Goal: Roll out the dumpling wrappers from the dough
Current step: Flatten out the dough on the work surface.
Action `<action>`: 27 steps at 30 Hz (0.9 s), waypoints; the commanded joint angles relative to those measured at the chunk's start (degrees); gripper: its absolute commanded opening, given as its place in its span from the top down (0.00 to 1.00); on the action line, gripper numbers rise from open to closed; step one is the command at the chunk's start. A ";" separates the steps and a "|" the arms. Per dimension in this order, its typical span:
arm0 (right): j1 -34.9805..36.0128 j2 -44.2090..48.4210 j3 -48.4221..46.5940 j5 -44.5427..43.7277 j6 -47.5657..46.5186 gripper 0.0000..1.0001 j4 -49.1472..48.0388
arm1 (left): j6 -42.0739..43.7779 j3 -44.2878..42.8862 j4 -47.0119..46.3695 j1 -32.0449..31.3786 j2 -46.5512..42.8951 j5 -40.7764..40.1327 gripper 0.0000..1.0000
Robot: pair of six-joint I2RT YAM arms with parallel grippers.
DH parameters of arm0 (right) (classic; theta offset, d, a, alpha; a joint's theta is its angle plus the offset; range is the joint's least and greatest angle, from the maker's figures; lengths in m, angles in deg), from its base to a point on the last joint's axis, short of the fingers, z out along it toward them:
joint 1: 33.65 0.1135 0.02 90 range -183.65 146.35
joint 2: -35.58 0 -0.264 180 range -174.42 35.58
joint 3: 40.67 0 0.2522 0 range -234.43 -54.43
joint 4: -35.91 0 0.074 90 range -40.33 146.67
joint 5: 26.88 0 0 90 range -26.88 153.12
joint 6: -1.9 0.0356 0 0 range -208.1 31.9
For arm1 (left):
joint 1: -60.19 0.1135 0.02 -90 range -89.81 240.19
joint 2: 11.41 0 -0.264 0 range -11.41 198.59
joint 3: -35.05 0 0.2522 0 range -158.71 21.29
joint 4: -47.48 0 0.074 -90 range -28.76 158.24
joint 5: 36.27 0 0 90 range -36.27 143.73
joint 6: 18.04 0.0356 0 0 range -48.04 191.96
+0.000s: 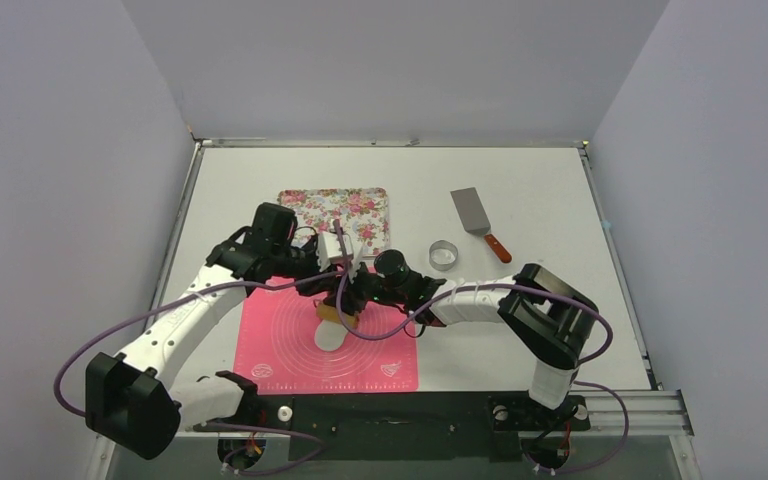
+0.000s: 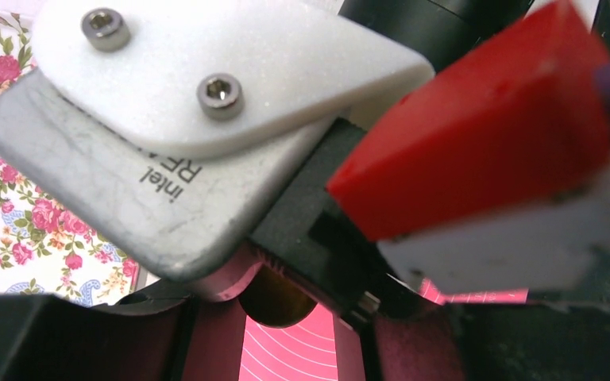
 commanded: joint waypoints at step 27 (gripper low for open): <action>7.83 -5.13 2.02 3.25 8.59 1.00 18.52 | 8.54 6.24 19.48 -8.06 -6.53 7.77 1.00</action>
